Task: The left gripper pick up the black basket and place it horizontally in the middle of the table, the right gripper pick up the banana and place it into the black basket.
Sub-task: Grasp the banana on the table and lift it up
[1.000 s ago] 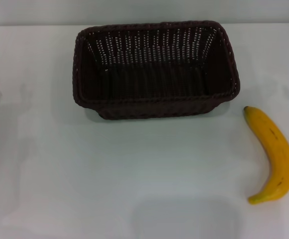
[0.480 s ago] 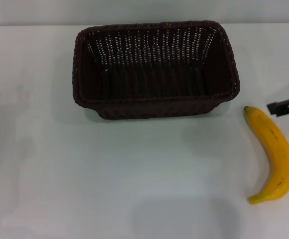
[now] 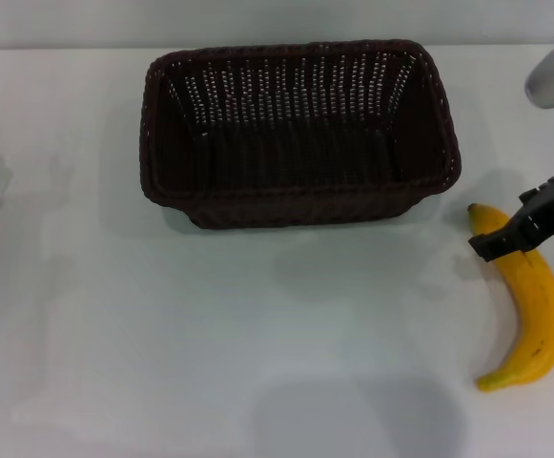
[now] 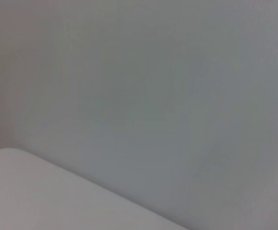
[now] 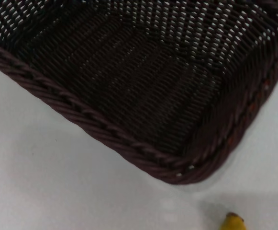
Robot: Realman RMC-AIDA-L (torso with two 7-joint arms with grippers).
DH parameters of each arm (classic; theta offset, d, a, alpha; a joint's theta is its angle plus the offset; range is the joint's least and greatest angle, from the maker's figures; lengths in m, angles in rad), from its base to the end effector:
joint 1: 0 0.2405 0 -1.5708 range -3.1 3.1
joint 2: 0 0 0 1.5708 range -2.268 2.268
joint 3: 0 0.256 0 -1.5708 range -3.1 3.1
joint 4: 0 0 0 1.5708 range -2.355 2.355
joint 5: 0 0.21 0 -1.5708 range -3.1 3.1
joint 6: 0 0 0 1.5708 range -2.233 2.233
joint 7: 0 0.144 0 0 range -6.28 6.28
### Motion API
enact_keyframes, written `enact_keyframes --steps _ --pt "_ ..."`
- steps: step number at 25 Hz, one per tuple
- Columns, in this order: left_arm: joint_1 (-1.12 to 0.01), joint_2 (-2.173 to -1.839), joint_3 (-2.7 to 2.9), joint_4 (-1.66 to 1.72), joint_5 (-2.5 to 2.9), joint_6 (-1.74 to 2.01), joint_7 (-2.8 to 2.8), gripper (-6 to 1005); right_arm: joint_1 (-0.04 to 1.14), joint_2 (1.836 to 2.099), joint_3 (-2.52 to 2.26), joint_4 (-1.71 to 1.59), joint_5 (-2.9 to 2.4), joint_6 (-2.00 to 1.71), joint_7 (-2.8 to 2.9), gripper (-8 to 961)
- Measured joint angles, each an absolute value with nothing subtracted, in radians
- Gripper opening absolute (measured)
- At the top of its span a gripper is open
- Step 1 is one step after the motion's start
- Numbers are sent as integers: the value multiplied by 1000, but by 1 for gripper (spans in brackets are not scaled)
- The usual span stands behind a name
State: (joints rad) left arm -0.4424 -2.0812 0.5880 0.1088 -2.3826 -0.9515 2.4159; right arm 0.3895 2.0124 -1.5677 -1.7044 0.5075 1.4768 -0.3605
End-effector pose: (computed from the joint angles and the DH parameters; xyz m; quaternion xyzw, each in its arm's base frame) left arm -0.3913 0.3312 0.0229 -0.5629 -0.4561 -0.3474 0.5954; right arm 0.1753 0.3297 0.0284 -0.8928 0.3209 -0.1454 0.2808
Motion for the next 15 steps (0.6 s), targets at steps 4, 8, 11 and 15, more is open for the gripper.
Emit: enact_keyframes --steps 4,8,11,15 --pt "-445 -2081 591 114 -2382 -950 2417 858 416 2014 -1583 -1653 481 1458 -331 872" --pt "-447 -2080 592 117 -2382 -947 2439 883 444 2015 -1615 -1582 413 1437 -281 871" --pt "-451 -2079 592 118 -2382 -946 2448 883 455 2016 -1638 -1552 392 1433 -253 871" --pt "-458 -2077 589 120 -2383 -936 2450 883 467 2018 -1649 -1524 389 1427 -233 871"
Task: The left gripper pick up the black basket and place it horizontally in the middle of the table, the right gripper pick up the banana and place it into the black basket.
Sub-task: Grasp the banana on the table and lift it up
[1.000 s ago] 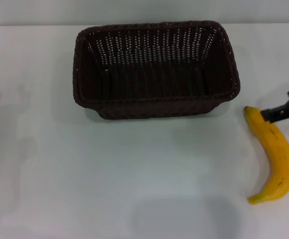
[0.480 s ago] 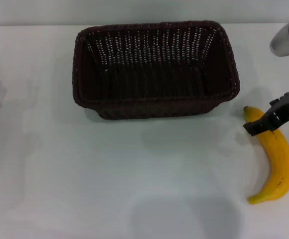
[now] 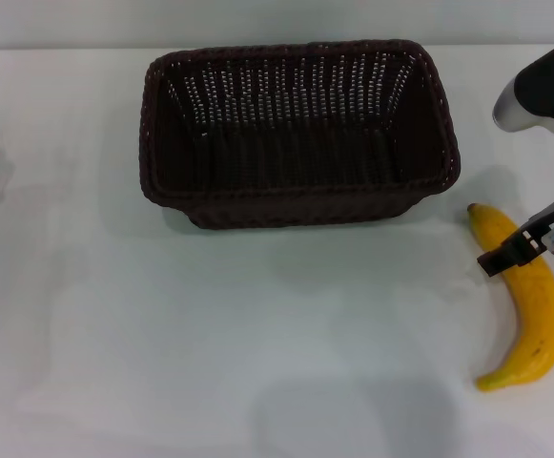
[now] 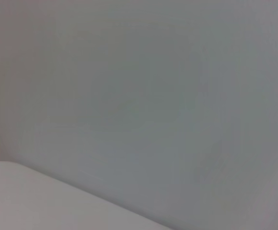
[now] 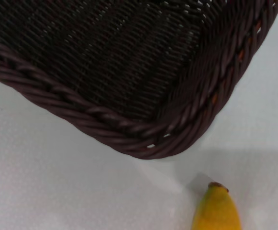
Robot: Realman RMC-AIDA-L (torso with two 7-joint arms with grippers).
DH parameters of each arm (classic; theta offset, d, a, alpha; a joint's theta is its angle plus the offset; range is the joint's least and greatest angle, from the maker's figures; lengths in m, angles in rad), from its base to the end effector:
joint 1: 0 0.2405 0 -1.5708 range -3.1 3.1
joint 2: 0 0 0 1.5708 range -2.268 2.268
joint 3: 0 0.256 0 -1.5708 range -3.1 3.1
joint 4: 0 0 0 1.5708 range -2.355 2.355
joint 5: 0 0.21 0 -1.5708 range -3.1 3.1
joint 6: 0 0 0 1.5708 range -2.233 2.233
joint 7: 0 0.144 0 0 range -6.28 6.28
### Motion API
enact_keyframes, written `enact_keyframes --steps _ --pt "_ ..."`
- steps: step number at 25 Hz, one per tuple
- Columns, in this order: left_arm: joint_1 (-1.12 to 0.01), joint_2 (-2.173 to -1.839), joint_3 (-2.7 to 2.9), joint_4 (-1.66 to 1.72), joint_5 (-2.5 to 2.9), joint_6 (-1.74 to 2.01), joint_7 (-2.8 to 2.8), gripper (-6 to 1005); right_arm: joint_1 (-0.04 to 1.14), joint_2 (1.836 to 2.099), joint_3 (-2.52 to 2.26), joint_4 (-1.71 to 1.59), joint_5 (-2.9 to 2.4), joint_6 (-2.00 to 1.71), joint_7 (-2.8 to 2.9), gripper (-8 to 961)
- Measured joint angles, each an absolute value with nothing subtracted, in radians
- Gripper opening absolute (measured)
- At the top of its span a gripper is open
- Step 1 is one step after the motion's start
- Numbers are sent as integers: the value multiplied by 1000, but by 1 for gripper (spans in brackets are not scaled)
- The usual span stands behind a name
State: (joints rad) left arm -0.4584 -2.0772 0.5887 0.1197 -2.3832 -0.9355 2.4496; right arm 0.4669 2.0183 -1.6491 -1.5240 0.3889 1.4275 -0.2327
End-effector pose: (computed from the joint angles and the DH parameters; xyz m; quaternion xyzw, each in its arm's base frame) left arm -0.3881 0.3390 0.0266 -0.5735 -0.4413 -0.3368 0.6025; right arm 0.1946 0.3436 0.0037 -0.8618 0.3590 -0.2036 0.2950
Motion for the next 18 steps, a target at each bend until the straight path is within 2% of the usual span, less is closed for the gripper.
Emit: enact_keyframes --steps 13,18 --pt "-472 -2074 584 142 -2406 -915 2449 884 494 2018 -1695 -1465 385 1412 -207 870" --pt "-474 -2074 585 153 -2415 -914 2447 884 508 2018 -1705 -1445 355 1416 -207 739"
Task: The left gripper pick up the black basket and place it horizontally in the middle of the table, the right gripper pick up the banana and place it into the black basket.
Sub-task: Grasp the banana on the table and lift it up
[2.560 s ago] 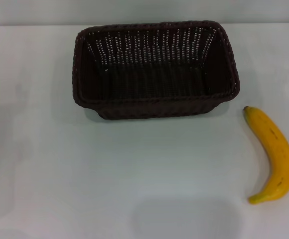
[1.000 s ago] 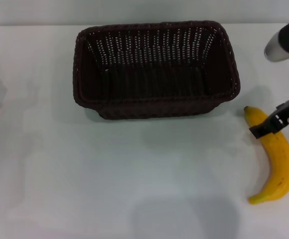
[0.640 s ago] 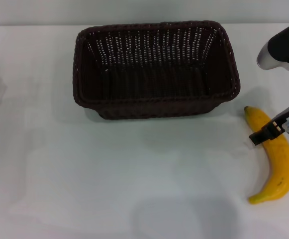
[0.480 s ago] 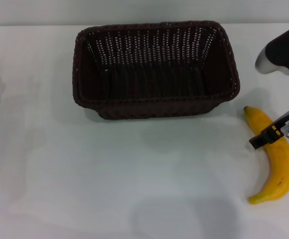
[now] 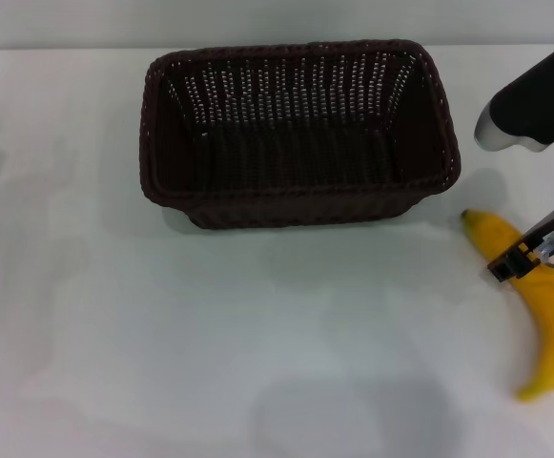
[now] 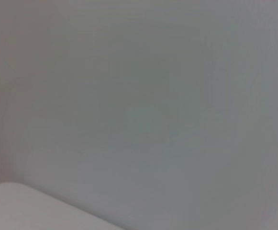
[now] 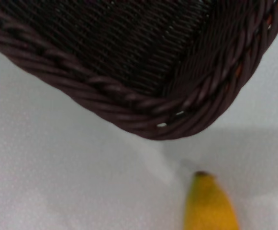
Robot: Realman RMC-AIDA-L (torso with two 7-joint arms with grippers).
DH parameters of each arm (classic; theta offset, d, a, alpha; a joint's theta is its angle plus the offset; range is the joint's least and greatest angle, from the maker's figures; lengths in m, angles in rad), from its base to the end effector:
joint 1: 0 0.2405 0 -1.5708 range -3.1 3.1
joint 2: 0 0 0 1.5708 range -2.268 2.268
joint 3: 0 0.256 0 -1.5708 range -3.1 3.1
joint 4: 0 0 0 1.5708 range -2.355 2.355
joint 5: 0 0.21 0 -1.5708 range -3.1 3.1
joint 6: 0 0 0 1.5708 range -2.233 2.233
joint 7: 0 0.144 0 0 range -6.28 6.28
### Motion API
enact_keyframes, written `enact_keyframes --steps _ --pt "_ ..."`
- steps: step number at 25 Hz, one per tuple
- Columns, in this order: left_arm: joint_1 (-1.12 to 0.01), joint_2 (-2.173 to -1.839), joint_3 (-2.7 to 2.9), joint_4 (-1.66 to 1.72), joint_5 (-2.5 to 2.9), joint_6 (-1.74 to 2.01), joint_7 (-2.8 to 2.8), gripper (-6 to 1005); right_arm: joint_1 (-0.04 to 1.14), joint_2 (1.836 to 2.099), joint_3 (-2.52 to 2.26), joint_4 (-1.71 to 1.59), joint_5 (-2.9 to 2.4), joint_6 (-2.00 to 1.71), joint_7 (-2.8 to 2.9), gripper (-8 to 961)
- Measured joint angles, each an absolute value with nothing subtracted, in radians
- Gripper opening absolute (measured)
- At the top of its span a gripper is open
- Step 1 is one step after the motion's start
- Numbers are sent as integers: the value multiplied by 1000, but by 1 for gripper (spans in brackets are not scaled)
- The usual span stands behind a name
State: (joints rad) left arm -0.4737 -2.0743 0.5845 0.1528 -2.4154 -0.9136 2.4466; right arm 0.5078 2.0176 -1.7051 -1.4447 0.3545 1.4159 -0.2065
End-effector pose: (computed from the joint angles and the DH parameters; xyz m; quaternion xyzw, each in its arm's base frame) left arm -0.3860 0.3492 0.0392 -0.5609 -0.4344 -0.3443 0.6149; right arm 0.2001 0.3460 -0.0099 -0.8572 0.3514 -0.2391 0.2909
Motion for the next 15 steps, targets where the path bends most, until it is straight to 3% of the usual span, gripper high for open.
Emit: enact_keyframes --steps 6,15 --pt "-472 -2075 584 161 -2446 -914 2445 884 508 2012 -1694 -1462 349 1429 -221 503" --pt "-473 -2075 584 161 -2450 -917 2443 883 489 2011 -1556 -1523 162 1391 -277 471"
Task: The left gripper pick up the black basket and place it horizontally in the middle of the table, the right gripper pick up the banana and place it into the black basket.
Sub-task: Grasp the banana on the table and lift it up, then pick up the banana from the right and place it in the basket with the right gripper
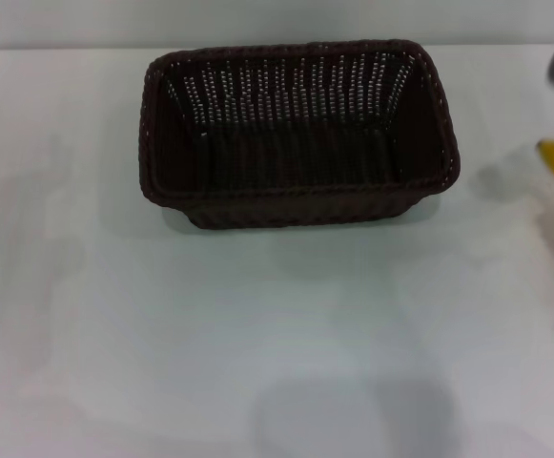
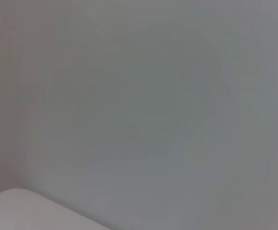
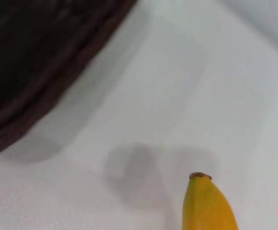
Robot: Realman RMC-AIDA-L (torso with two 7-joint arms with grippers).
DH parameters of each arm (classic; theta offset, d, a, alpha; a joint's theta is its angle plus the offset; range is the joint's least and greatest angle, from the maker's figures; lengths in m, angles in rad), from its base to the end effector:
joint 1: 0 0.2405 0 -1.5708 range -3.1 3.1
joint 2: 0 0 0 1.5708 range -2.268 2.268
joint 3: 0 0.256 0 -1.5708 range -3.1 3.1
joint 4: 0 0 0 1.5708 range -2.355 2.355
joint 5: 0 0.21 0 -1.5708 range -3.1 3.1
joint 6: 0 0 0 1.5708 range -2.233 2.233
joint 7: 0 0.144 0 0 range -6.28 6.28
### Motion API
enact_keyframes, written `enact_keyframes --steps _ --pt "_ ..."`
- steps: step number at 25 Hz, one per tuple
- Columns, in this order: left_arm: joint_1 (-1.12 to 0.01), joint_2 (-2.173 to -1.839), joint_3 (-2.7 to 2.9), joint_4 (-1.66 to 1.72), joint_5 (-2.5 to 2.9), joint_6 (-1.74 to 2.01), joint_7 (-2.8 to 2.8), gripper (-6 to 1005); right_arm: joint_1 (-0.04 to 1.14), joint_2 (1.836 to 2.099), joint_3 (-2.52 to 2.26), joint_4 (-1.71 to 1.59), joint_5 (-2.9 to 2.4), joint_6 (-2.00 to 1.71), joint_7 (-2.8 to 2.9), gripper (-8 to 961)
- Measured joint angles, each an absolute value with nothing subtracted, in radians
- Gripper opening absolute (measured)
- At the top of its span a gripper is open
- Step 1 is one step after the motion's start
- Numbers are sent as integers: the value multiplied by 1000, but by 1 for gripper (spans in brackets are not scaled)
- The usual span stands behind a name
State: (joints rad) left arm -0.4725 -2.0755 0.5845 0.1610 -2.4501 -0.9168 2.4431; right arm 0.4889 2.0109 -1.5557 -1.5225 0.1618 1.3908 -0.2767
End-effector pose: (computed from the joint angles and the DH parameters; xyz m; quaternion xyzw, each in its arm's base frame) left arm -0.3870 0.3495 0.0446 -0.5461 -0.4355 -0.3541 0.6219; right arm 0.2102 0.3713 0.0496 -0.8203 0.3261 -0.2419 0.4028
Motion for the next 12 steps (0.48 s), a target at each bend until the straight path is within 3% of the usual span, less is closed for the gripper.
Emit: enact_keyframes --steps 12 --pt "-460 -2076 586 163 -2450 -935 2392 882 530 2017 -1502 -1652 164 1164 -434 470"
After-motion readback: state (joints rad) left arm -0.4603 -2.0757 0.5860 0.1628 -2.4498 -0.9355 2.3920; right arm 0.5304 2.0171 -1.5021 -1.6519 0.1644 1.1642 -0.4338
